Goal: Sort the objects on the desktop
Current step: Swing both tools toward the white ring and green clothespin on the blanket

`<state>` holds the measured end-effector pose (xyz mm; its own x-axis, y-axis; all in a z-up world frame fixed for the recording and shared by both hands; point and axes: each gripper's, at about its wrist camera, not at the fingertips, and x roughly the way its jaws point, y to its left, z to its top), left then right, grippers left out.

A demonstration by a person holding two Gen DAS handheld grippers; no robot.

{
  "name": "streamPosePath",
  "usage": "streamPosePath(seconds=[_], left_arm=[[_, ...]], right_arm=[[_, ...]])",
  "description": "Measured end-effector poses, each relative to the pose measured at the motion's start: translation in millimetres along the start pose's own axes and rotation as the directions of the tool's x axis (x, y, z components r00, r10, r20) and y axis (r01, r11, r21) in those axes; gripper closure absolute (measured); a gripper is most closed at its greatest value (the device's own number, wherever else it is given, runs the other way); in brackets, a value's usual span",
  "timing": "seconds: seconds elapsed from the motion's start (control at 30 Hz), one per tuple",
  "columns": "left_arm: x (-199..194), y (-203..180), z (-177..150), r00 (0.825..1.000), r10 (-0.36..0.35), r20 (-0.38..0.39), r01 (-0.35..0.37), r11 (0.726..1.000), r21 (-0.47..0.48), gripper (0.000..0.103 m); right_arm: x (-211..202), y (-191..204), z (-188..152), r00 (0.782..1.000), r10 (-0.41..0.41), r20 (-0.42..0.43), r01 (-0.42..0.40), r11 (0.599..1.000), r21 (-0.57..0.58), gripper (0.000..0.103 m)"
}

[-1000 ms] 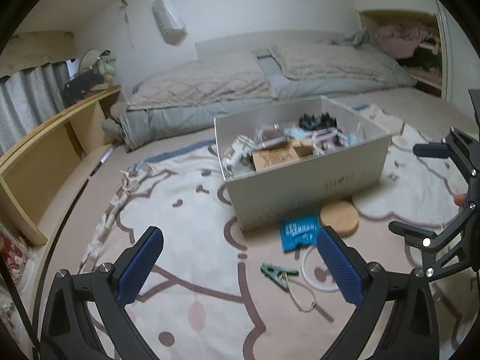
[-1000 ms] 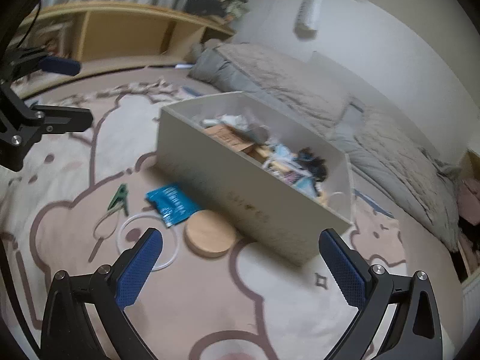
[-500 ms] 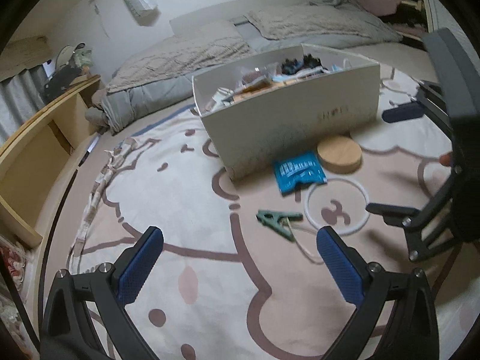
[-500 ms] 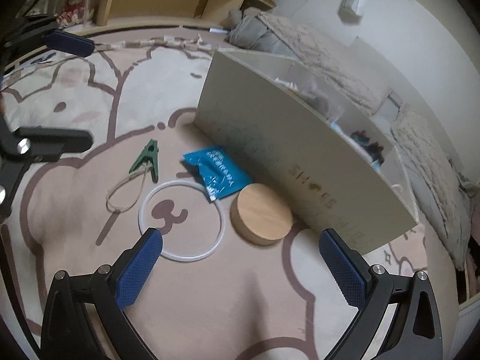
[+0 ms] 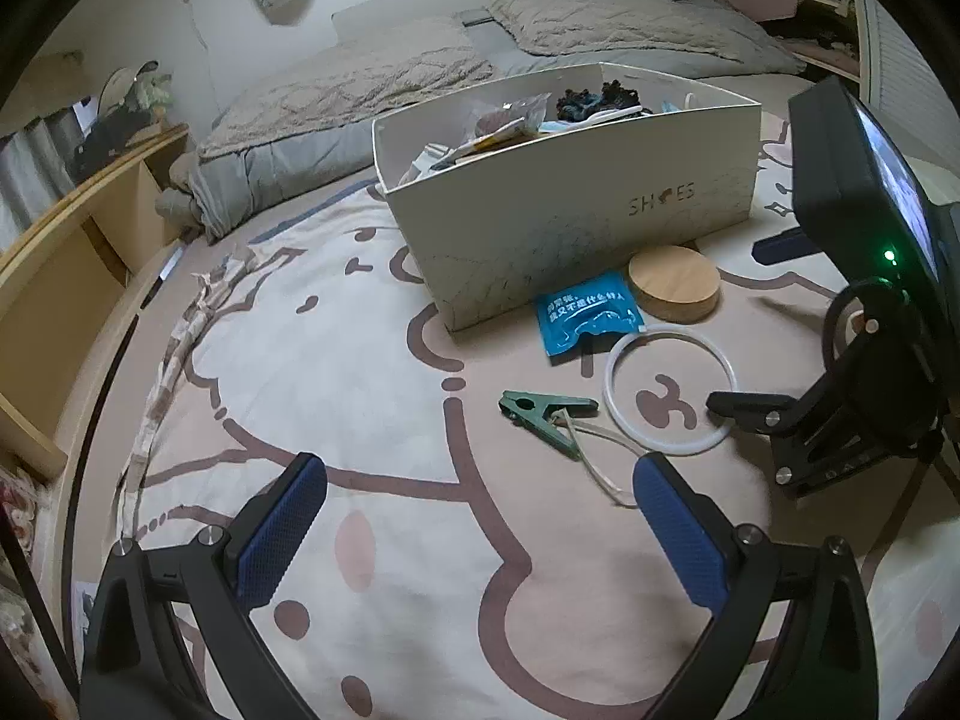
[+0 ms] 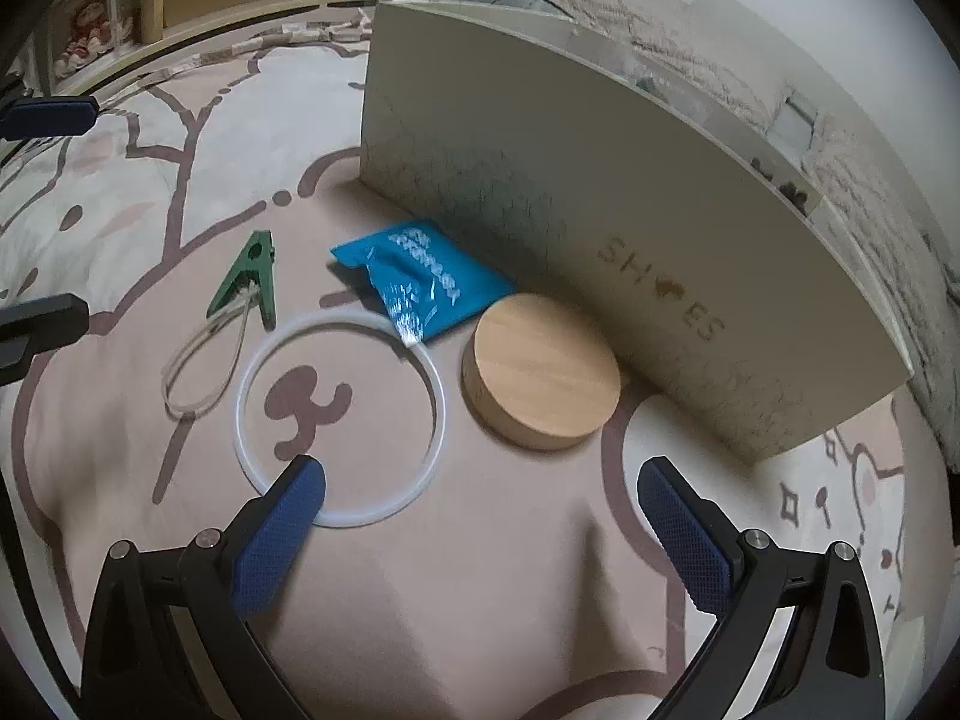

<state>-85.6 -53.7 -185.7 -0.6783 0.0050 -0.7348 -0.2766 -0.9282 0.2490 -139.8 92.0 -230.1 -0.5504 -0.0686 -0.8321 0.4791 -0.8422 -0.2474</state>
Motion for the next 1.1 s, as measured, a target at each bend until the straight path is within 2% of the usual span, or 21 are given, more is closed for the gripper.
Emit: streamPosePath(seconds=[0.2, 0.37, 0.77, 1.1], left_arm=[[7, -3, 0, 1.000, -0.006, -0.028, 0.006, 1.000, -0.002, 0.000], [16, -9, 3, 0.998, -0.012, -0.062, 0.012, 1.000, 0.001, 0.000], [37, -21, 5, 0.992, 0.028, -0.125, -0.022, 0.999, 0.047, 0.000], [57, -19, 1, 0.979, 0.053, -0.197, -0.048, 0.998, 0.030, 0.000]], right_arm=[[0, -3, -11, 0.999, 0.026, -0.041, -0.026, 1.000, 0.011, 0.000], [-4, 0, -22, 0.998, 0.022, -0.052, -0.023, 0.999, -0.027, 0.000], [-22, -13, -56, 0.995, 0.035, -0.095, -0.040, 0.998, -0.048, 0.000], [-38, -30, -90, 0.994, 0.033, -0.103, -0.037, 0.999, -0.037, 0.000]])
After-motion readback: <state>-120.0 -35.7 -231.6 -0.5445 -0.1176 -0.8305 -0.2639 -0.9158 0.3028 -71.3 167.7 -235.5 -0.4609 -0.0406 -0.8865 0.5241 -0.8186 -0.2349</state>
